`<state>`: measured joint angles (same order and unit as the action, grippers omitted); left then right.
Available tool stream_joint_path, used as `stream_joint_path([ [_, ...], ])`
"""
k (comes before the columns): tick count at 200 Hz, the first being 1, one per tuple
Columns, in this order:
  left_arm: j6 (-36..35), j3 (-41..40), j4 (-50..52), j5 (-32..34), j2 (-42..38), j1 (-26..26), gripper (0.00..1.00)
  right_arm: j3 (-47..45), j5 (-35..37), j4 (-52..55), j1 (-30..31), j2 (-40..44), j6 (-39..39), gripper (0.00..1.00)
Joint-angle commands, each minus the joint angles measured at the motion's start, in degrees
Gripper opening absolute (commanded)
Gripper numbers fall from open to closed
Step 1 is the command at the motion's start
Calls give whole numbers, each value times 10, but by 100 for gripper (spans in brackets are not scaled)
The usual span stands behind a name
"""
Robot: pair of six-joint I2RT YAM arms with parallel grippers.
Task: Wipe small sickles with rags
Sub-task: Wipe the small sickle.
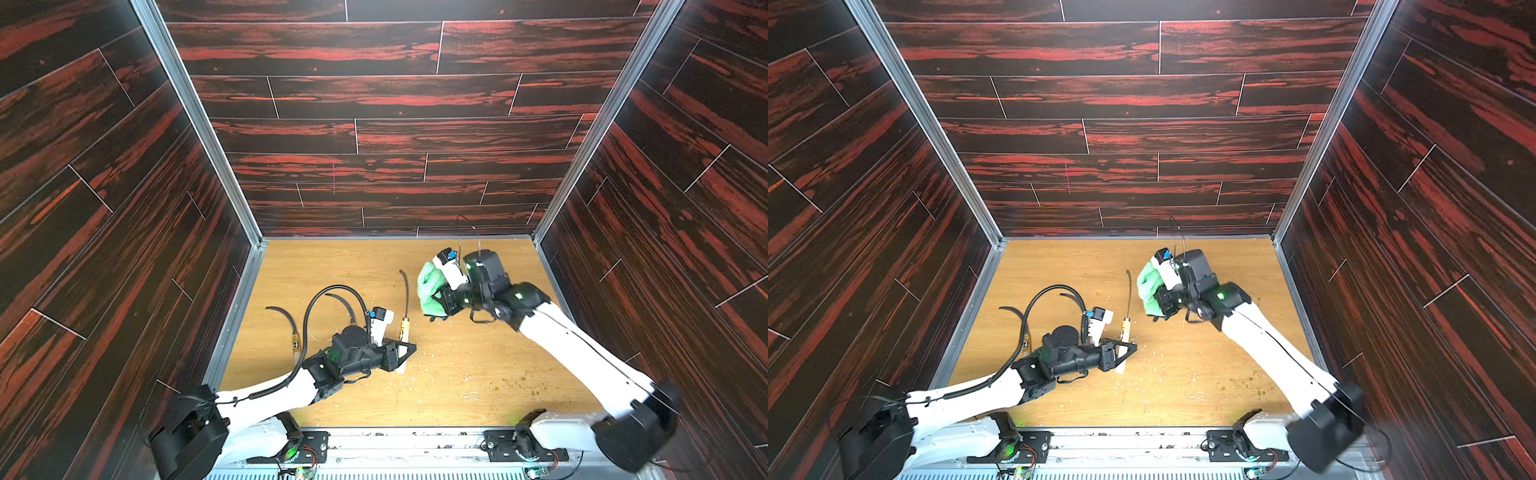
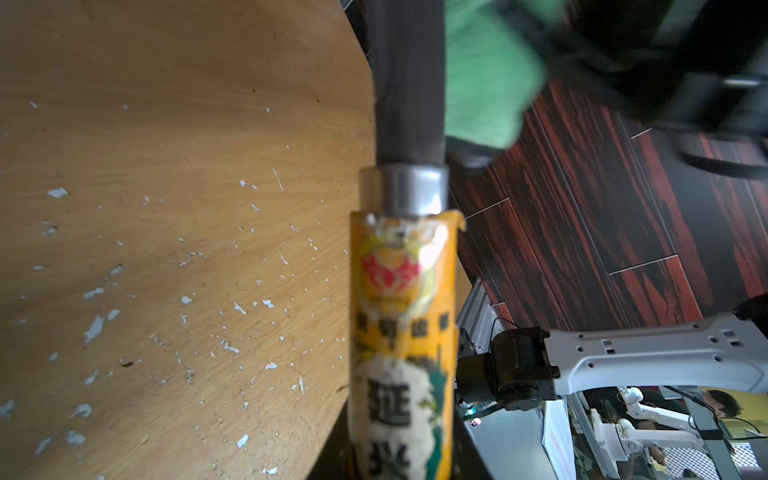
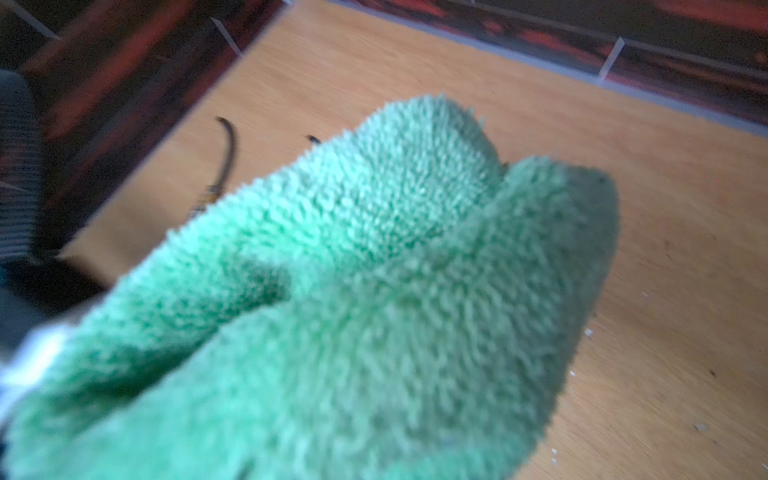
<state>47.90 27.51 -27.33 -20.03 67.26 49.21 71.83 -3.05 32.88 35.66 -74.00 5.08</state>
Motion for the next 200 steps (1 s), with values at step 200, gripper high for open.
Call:
stream_joint_path([
  [200,49,61,-151,-120,94,24,0,-18,-14,-112,73,-19,-47,0],
])
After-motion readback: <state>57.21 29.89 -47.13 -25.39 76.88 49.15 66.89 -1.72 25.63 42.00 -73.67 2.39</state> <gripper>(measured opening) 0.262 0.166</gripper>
